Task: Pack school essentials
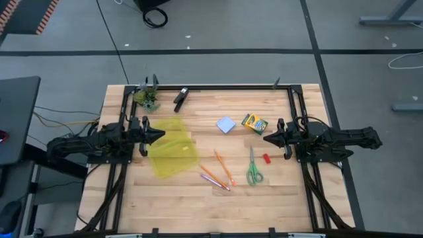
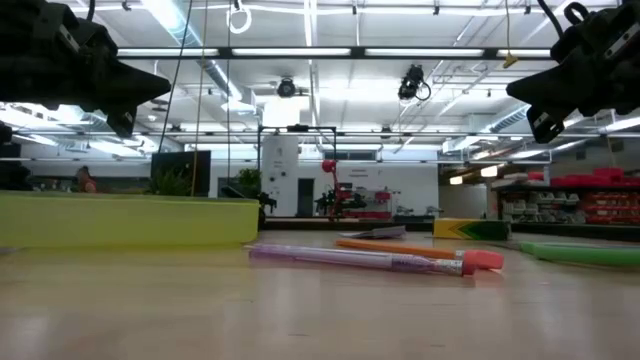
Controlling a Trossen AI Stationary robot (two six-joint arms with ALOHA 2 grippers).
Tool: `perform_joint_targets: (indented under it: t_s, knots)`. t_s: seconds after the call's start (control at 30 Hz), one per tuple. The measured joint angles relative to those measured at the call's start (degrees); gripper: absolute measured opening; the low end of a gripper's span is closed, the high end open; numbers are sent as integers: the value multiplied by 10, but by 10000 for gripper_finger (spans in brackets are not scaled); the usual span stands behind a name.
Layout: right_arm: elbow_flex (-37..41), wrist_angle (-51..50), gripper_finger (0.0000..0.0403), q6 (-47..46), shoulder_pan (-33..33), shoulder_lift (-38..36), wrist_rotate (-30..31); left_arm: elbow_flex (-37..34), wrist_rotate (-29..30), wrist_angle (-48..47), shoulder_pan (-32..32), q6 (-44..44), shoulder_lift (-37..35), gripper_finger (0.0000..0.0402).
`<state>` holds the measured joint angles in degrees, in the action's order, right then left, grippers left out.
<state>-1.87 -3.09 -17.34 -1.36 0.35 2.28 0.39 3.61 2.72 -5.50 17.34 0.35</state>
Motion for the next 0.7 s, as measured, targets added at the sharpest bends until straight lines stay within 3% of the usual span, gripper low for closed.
perform_joint_targets:
  t_s: [0.7]
  knots:
    - [0,0,7,0,0,0,0,0,0,16,0,1,0,34]
